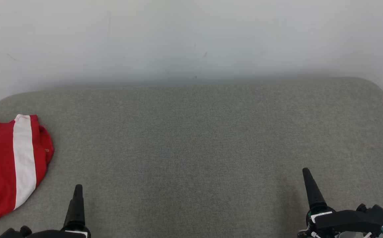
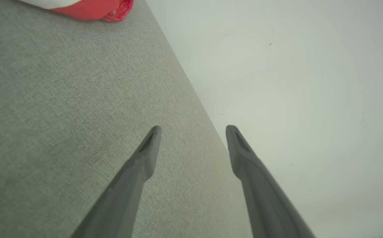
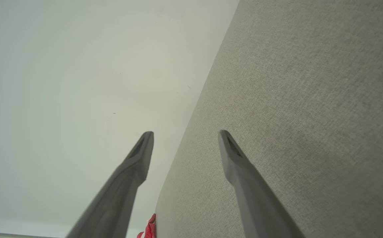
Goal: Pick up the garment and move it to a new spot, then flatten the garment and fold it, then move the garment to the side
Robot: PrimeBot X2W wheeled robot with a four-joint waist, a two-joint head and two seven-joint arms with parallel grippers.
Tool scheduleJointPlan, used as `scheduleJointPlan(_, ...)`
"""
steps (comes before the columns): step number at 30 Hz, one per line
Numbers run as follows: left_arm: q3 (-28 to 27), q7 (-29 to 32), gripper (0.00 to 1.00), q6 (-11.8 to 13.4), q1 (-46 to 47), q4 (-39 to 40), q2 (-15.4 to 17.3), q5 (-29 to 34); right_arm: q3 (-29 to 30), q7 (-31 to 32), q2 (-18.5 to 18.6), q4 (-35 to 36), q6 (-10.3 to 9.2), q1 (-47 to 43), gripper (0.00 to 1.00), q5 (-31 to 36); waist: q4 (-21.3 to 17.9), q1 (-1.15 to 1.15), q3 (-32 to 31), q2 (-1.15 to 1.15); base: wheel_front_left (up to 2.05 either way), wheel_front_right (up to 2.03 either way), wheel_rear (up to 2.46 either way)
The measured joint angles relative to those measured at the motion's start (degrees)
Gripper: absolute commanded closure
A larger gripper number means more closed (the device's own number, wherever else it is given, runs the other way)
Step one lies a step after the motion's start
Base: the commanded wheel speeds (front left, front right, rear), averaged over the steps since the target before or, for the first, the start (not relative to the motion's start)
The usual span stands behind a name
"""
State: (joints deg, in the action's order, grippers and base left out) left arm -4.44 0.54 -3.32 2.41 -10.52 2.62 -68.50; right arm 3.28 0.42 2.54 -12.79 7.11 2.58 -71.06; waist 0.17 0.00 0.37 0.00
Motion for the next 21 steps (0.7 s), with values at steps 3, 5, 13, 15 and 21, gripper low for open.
scheduleJointPlan(3, 0.41, -0.42, 0.0, 0.46, -0.15, 0.37, 0.0, 2.98, -0.33, -0.46, 0.0, 0.3, 0.0, -0.19, 0.0, 2.34, 0.02, 0.0, -0.02, 0.0, 0.0, 0.0, 0.0)
scheduleJointPlan(5, 0.9, -0.83, 0.0, 1.07, -0.17, 0.75, 0.07, 6.14, -0.63, -0.9, 0.0, 0.52, 0.0, -0.27, 0.0, 4.68, 0.05, 0.0, -0.05, 0.0, 0.0, 0.0, 0.0)
scheduleJointPlan(13, 3.92, -2.56, 0.0, 5.06, -0.95, 2.01, 1.56, 16.0, -1.52, -2.56, 0.02, 1.8, 0.0, -0.86, 0.0, 13.97, 0.24, 0.0, -0.26, 0.0, 0.0, 0.0, 0.0)
scheduleJointPlan(15, 4.74, -3.07, 0.0, 5.98, -0.97, 2.32, 2.09, 17.5, -1.82, -3.0, 0.03, 2.27, 0.0, -1.0, 0.0, 16.41, 0.3, 0.0, -0.31, 0.0, 0.0, 0.0, 0.0)
scheduleJointPlan(21, 7.22, -4.17, 0.0, 9.18, -1.07, 2.87, 3.94, 23.01, -2.56, -4.1, 0.04, 3.25, 0.01, -1.31, 0.0, 22.6, 0.49, 0.0, -0.43, 0.0, 0.0, 0.0, 0.0)
